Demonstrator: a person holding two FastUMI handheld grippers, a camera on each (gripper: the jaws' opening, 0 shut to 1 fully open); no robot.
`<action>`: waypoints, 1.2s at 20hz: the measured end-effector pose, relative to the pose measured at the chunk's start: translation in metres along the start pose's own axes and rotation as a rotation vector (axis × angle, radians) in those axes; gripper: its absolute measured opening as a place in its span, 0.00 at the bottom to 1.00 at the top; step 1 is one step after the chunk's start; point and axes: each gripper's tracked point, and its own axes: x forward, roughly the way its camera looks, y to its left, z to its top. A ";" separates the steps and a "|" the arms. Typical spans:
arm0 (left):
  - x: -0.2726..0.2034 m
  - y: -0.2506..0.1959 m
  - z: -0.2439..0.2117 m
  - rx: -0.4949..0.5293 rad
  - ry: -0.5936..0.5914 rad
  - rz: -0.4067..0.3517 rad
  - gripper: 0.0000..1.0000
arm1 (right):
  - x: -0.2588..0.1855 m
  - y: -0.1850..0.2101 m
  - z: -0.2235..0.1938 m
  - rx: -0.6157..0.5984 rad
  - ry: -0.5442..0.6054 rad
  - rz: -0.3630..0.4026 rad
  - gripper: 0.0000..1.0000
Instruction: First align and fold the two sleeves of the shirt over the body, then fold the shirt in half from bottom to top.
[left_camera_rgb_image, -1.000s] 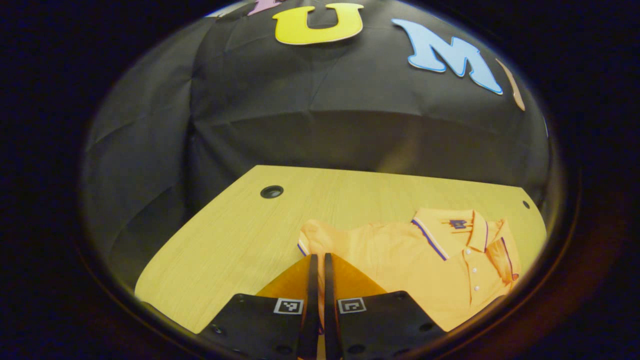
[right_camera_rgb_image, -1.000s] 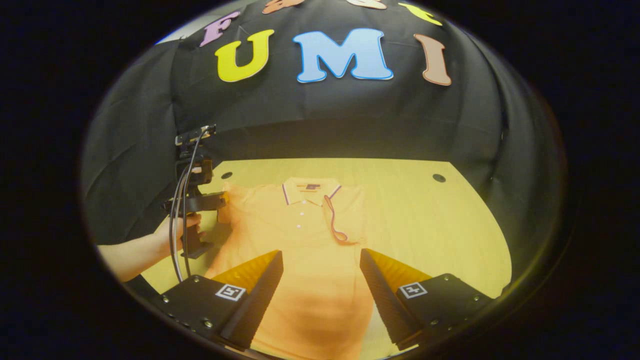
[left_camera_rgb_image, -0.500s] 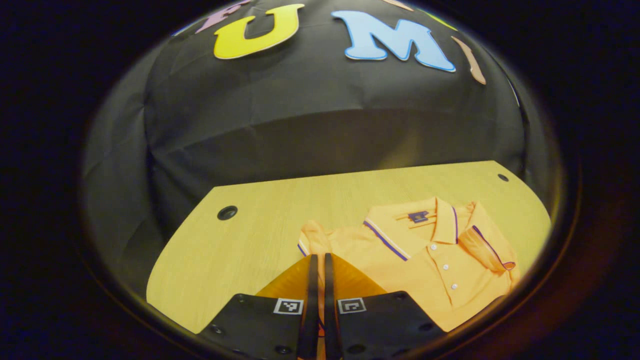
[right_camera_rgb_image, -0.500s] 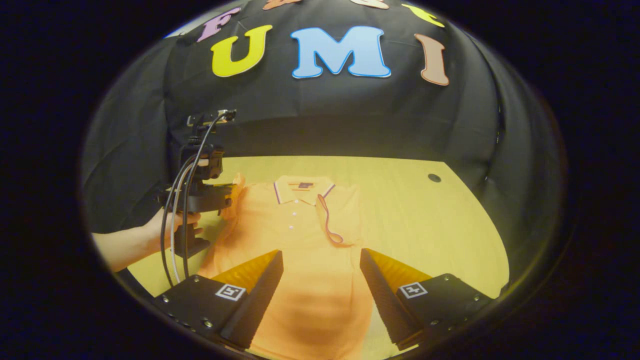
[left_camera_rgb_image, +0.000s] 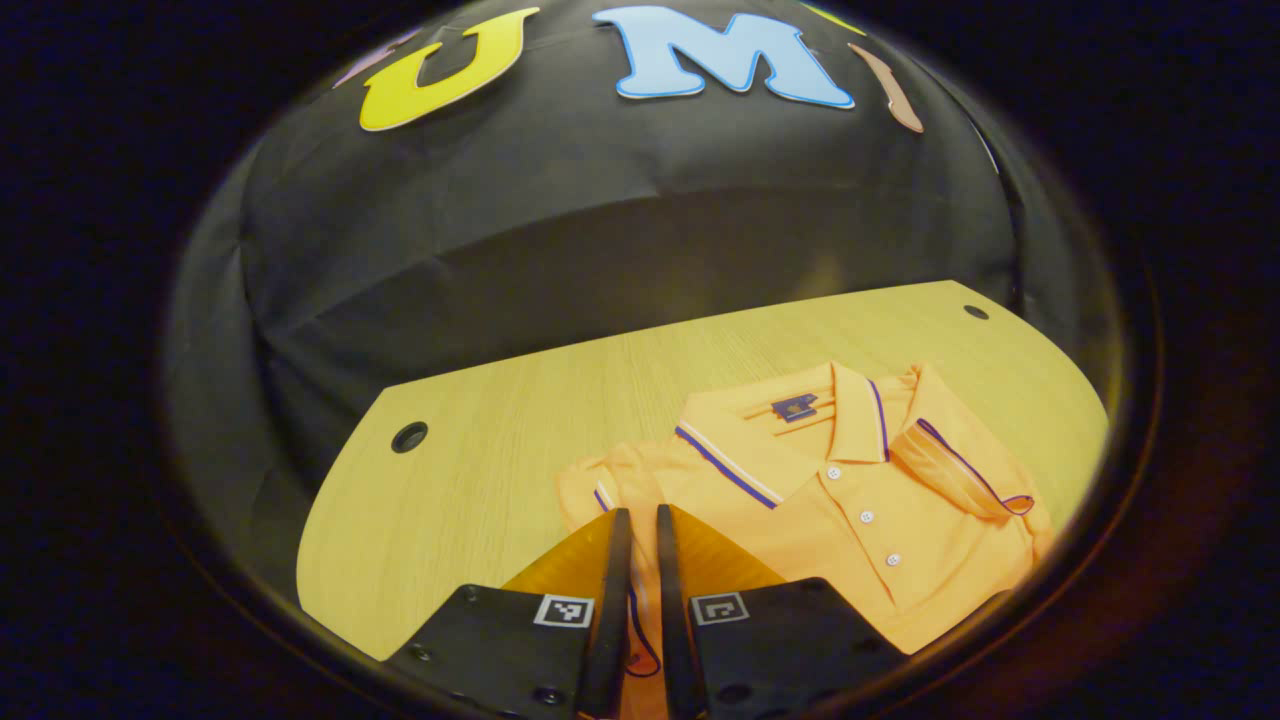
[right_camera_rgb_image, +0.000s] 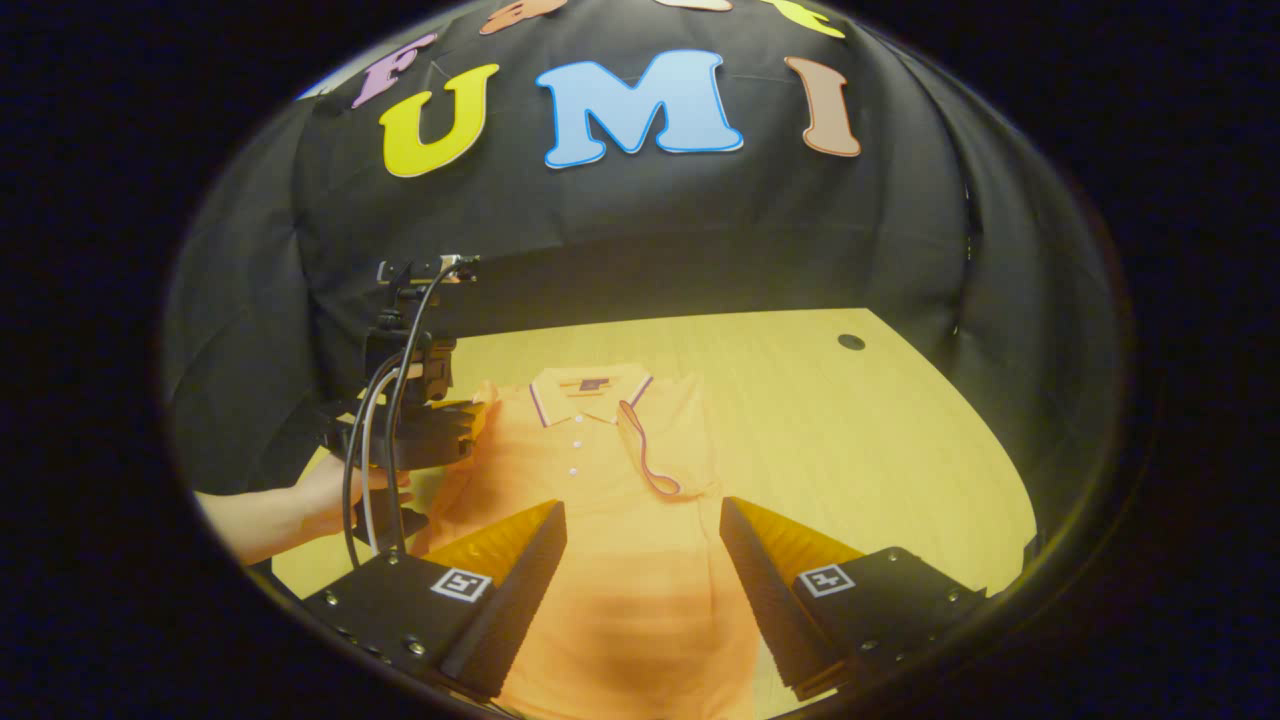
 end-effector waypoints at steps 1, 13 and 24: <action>-0.002 -0.003 -0.001 0.001 0.007 -0.006 0.29 | -0.002 -0.003 0.000 -0.002 -0.001 -0.003 0.95; -0.067 -0.029 -0.012 -0.063 -0.022 -0.064 0.95 | -0.022 -0.022 -0.032 -0.031 0.016 0.008 0.95; -0.168 -0.038 -0.072 -0.082 0.001 -0.061 0.93 | -0.050 -0.039 -0.091 -0.052 0.090 0.031 0.95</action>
